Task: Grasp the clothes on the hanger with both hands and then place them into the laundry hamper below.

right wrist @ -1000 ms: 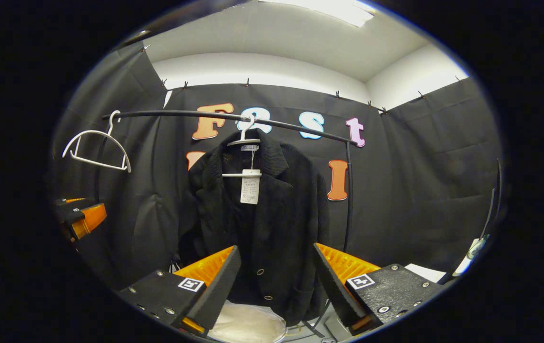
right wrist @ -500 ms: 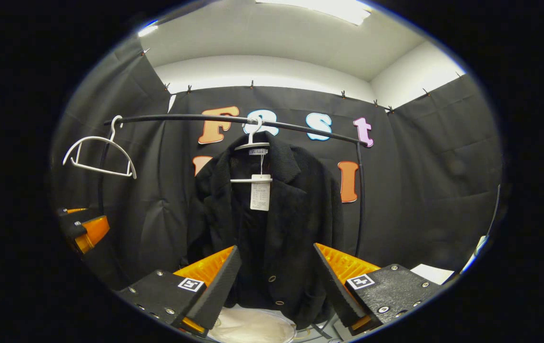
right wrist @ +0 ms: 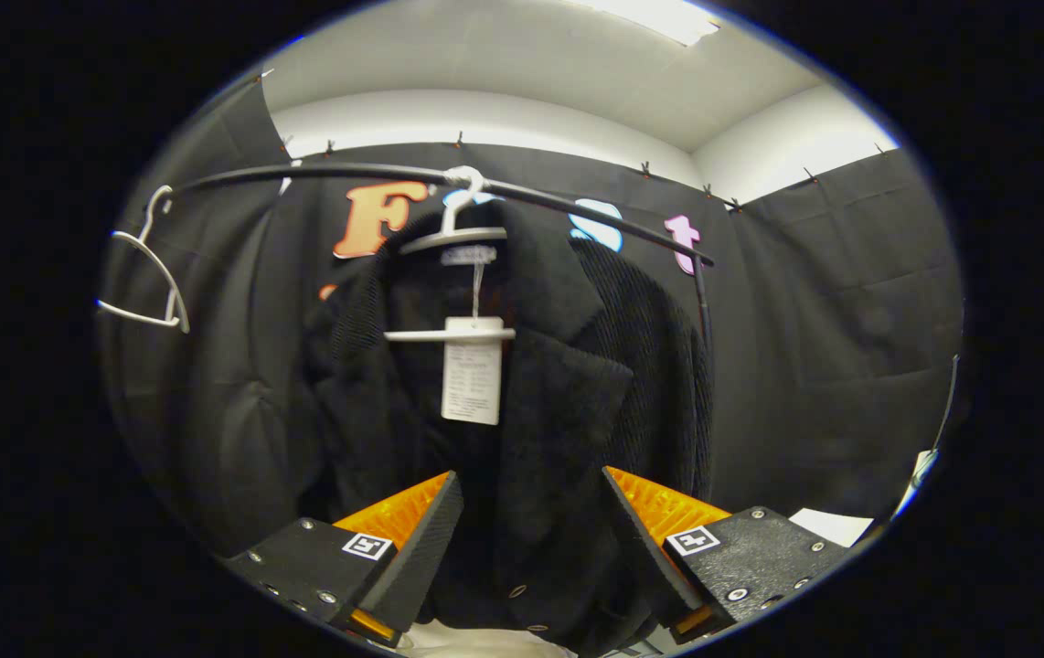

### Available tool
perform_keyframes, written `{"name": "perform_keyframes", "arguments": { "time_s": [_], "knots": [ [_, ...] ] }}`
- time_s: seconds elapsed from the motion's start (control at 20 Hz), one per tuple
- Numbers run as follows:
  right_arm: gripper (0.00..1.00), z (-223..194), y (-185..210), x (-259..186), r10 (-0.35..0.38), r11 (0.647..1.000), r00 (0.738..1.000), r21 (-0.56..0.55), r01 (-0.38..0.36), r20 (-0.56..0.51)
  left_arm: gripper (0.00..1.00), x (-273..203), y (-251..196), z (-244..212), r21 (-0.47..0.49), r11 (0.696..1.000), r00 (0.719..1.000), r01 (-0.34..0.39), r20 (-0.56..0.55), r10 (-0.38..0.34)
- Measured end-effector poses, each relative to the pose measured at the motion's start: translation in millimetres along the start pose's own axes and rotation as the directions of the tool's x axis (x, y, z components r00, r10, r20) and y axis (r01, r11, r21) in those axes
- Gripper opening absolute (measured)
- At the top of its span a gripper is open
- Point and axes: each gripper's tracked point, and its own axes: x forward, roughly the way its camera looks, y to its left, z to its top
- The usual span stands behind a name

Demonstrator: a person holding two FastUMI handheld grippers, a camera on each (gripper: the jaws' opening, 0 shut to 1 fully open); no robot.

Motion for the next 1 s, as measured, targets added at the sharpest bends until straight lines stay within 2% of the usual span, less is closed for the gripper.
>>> {"name": "perform_keyframes", "arguments": {
  "time_s": [0.15,0.2,0.25,0.35,0.55,0.6,0.65,0.7,0.8,0.85,0.9,1.0],
  "knots": [
    [0.93,-29.3,-22.4,29.6,-0.105,0.994,0.993,-0.022,0.103,-0.061,0.93,-8.9,13.5,2.4,0.005,1.000,1.000,-0.030,0.000,0.030],
    [0.94,-34.1,-28.5,35.6,-0.109,0.994,0.991,-0.020,0.108,-0.075,0.96,-12.1,17.2,3.6,0.008,0.999,0.999,-0.040,-0.001,0.040],
    [0.88,-38.1,-28.9,40.1,-0.086,0.996,0.993,-0.004,0.086,-0.084,0.96,-15.8,21.2,2.6,0.013,0.999,0.999,-0.052,-0.002,0.052],
    [0.64,-33.0,-41.0,38.0,-0.074,0.997,0.995,0.021,0.076,-0.072,0.93,-20.0,24.8,3.5,0.017,0.997,0.998,-0.070,-0.003,0.071],
    [0.16,-11.0,-74.9,22.4,-0.022,1.000,0.999,0.018,0.023,-0.038,1.00,-16.1,9.4,-0.1,0.017,0.998,0.998,-0.063,-0.007,0.063],
    [0.19,-5.3,-77.2,16.9,-0.005,1.000,1.000,0.016,0.005,-0.029,1.00,-14.5,1.2,1.0,0.019,0.999,0.999,-0.050,-0.004,0.050],
    [0.09,1.0,-79.3,14.0,0.014,1.000,1.000,0.013,-0.014,-0.017,1.00,-11.2,-10.4,2.3,0.018,0.999,1.000,-0.029,0.000,0.029],
    [0.07,7.3,-82.1,11.1,0.034,0.999,0.999,0.011,-0.034,-0.007,0.93,-7.6,-25.1,4.1,0.017,1.000,1.000,-0.001,0.004,0.001],
    [0.05,20.2,-83.4,6.7,0.082,0.997,0.996,0.004,-0.082,0.014,0.97,5.7,-64.4,6.9,-0.002,0.998,0.998,0.067,0.015,-0.067],
    [0.00,23.6,-84.2,4.9,0.101,0.995,0.995,-0.002,-0.101,0.023,0.96,14.9,-85.3,9.0,-0.008,0.995,0.995,0.099,0.024,-0.099],
    [0.04,24.5,-84.6,-0.4,0.123,0.992,0.992,-0.009,-0.123,0.030,0.96,24.3,-107.5,7.9,-0.012,0.990,0.990,0.138,0.033,-0.138],
    [0.04,22.7,-82.8,-5.5,0.161,0.987,0.987,-0.007,-0.160,0.028,0.94,52.0,-149.6,1.2,-0.036,0.977,0.978,0.209,0.026,-0.208]
  ]
}}
